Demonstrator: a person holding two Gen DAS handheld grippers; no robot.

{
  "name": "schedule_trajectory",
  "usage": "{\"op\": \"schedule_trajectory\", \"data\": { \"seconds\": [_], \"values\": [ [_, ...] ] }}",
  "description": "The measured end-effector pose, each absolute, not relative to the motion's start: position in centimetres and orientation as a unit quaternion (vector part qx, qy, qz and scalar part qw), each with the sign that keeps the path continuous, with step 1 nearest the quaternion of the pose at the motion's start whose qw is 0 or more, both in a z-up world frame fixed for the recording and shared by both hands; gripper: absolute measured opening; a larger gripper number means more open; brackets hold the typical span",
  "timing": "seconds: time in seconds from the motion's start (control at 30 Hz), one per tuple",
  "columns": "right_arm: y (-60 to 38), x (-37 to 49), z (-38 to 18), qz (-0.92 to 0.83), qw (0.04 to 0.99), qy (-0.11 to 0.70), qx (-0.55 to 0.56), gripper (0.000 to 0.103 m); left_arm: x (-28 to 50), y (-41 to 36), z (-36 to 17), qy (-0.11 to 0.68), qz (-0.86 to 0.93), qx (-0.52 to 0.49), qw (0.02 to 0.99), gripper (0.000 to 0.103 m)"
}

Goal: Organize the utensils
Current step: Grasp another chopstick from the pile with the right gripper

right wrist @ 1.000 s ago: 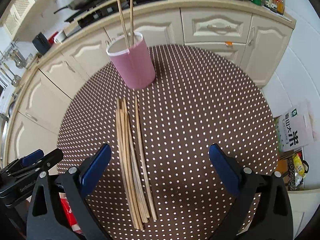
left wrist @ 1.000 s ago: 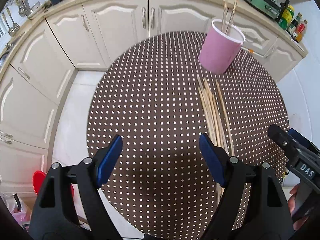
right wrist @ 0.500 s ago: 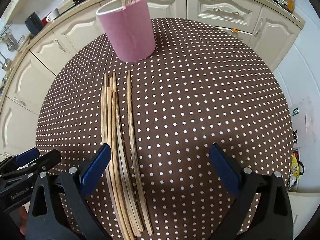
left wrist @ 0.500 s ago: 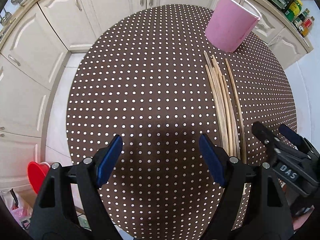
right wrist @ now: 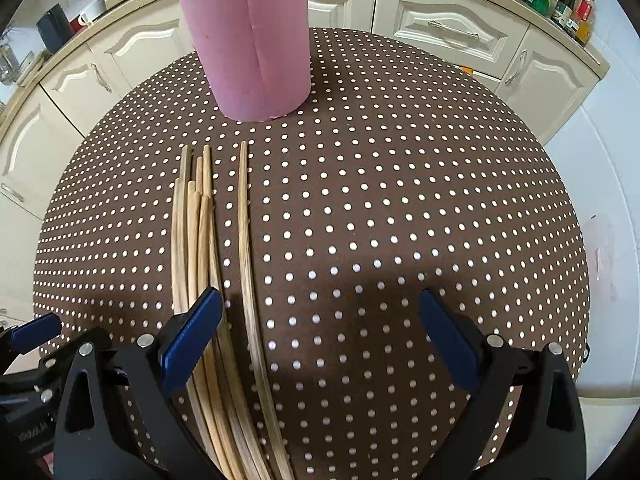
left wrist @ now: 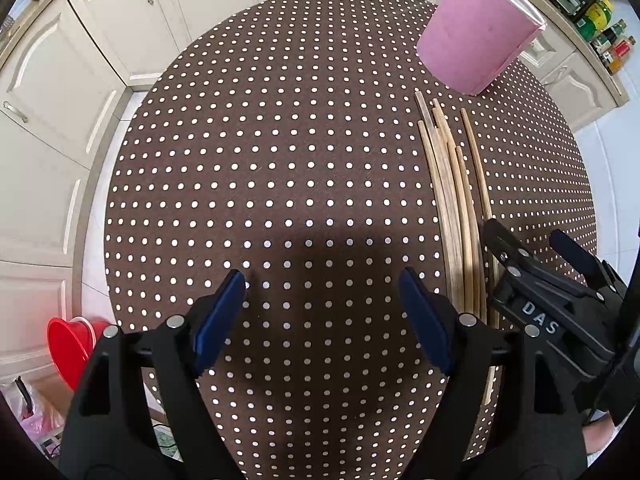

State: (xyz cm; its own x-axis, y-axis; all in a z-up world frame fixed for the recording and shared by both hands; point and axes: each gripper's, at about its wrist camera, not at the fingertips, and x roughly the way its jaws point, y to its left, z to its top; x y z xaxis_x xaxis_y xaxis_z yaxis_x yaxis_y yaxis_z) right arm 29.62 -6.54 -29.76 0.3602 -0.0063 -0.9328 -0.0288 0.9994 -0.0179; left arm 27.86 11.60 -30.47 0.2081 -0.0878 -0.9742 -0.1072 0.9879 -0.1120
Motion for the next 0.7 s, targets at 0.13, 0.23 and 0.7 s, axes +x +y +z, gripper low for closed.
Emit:
{"op": "schedule_trajectory", "data": {
  "seconds": [0.13,0.23,0.7],
  "values": [
    [-5.9,30.4,-29.9,0.008,0.827,0.562,-0.019,0.076,28.7,11.5,-31.0,0.632,0.003,-0.08,0.771,0.078],
    [-5.3,31.2,-29.7,0.014,0.832,0.554,-0.024,0.067,29.4,11.6,-31.3,0.635,0.001,-0.082,0.768,0.078],
    [-7.4,32.0,-28.9,0.051,0.836,0.542,0.071,0.005,33.5,9.8,-31.7,0.633,-0.021,-0.092,0.768,0.078]
  ]
}}
